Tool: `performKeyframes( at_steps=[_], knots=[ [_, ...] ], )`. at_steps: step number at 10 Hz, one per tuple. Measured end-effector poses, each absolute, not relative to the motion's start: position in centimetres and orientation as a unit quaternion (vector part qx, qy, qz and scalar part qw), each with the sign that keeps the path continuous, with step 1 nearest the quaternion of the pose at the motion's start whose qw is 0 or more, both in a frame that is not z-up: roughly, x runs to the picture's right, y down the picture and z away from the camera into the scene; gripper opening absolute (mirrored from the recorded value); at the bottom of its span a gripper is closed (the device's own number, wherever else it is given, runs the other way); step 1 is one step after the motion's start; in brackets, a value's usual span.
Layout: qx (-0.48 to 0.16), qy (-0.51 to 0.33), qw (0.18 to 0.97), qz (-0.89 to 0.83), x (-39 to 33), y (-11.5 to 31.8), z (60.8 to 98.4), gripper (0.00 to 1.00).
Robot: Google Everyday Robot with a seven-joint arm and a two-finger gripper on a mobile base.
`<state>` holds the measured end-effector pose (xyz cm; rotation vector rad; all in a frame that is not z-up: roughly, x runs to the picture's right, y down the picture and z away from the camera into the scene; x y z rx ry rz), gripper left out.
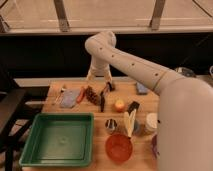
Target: Place grapes in metal cup
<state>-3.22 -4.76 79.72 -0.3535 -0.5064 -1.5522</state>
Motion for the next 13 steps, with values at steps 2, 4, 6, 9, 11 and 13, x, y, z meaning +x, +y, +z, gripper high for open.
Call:
performKeyframes(
  at_steps=[2,4,6,9,11,13],
  knots=[
    [-0.14,-0.225,0.663,-0.7,-4.1,-5.5,81.8,0.75],
    [-0.128,-0.227,0.664,-0.7,-4.6,-5.6,83.6,0.75],
    [-0.106,-0.254,0.666,-0.693,-6.4,-4.6,85.1,0.75],
    [-0.101,-0.264,0.664,-0.693,-7.2,-4.3,85.2,0.75],
    [-0.099,-0.264,0.66,-0.696,-7.4,-4.3,85.0,0.75],
    [-0.102,-0.264,0.636,-0.718,-7.7,-4.0,85.1,0.75]
  ],
)
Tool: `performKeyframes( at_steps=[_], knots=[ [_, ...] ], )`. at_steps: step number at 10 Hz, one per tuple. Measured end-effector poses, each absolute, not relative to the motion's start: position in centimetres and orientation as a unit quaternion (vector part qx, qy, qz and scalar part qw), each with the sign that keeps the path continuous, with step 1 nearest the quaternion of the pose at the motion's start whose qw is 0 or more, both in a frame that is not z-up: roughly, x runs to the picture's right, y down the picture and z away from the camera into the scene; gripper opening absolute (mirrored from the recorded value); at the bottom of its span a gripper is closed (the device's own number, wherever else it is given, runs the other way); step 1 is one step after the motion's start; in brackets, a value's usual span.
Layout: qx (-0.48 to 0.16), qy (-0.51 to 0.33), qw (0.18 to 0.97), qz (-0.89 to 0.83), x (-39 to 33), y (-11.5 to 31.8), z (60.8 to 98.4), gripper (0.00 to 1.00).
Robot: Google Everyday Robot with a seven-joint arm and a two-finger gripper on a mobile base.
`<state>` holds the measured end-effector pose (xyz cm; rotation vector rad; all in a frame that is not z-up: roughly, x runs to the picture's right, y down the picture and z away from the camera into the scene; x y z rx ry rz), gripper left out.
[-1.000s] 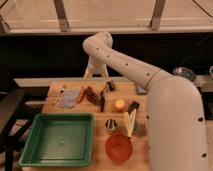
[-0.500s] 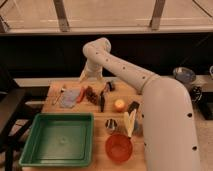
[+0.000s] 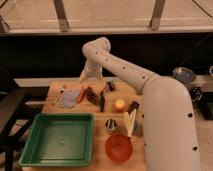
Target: Place grapes in metal cup
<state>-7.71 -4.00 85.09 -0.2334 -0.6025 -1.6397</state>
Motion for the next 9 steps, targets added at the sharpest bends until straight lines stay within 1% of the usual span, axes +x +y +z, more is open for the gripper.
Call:
performKeyframes(
  at_steps=[5,9],
  knots=[
    [-0.108,-0.271,0.555,-0.779,-12.2,-0.6,88.0,0.75],
    [-0.142,-0.284,0.546,-0.776,-11.1,2.6,90.8,0.75]
  ],
)
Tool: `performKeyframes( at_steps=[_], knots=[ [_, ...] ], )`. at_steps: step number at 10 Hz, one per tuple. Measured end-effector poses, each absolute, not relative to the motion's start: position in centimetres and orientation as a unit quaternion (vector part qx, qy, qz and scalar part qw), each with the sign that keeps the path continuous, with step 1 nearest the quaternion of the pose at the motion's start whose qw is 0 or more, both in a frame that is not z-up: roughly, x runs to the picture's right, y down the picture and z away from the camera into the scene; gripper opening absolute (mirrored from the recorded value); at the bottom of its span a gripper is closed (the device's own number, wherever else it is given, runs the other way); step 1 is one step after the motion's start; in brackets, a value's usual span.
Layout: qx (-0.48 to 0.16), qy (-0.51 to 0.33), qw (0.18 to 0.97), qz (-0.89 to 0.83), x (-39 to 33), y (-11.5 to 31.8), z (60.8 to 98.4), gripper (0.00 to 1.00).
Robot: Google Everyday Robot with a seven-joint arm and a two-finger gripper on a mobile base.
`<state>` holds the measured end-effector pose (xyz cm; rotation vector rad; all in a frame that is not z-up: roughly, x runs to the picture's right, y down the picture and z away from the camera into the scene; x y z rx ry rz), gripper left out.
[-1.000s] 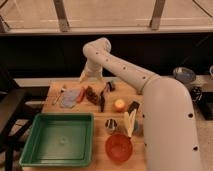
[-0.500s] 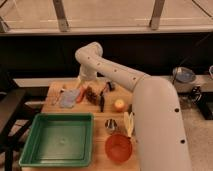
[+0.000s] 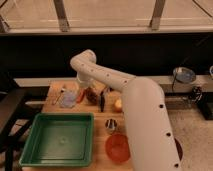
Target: Place grapes in metal cup
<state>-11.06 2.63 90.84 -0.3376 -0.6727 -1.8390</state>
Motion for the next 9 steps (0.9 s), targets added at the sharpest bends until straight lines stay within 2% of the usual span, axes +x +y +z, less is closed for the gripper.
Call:
performKeyframes(
  at_steps=[6,8,9],
  knots=[
    [-0.16,-0.336,0.561,-0.739,-10.8,6.7,94.2,0.74],
    [-0.157,-0.351,0.56,-0.734,-11.4,7.5,95.0,0.58],
    [-0.152,-0.354,0.557,-0.735,-11.7,7.4,95.1,0.45]
  ],
)
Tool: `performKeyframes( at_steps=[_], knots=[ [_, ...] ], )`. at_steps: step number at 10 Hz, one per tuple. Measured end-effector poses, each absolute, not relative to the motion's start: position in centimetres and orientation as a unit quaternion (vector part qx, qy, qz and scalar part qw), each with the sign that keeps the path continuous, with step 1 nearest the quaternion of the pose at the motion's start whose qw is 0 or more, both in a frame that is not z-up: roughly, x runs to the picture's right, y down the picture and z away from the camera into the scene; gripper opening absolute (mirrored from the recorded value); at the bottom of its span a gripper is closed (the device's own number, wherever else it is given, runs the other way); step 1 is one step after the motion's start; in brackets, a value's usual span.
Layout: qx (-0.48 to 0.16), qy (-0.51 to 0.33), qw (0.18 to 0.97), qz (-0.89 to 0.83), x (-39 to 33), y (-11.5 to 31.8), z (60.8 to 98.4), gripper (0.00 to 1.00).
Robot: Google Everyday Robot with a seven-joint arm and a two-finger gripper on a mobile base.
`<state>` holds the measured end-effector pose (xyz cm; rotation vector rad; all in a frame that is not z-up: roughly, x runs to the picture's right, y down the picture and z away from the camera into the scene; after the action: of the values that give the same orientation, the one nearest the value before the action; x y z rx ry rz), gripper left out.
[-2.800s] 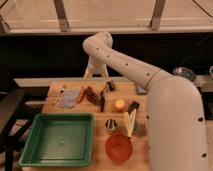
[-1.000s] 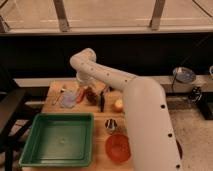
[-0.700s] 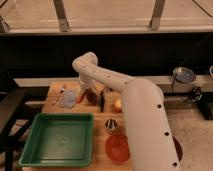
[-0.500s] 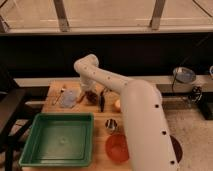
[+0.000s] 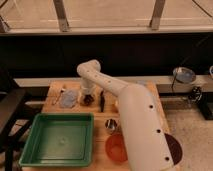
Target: Place grapes in metal cup
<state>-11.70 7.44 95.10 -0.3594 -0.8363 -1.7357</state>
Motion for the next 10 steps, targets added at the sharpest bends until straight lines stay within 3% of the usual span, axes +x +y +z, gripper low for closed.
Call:
performKeyframes(
  at_steps=[5,10],
  knots=[
    [-0.141,-0.33,0.56,-0.747,-11.4,4.6,92.1,0.01],
    [-0.104,-0.311,0.614,-0.718,-7.2,-1.3,83.6,0.0]
  ],
)
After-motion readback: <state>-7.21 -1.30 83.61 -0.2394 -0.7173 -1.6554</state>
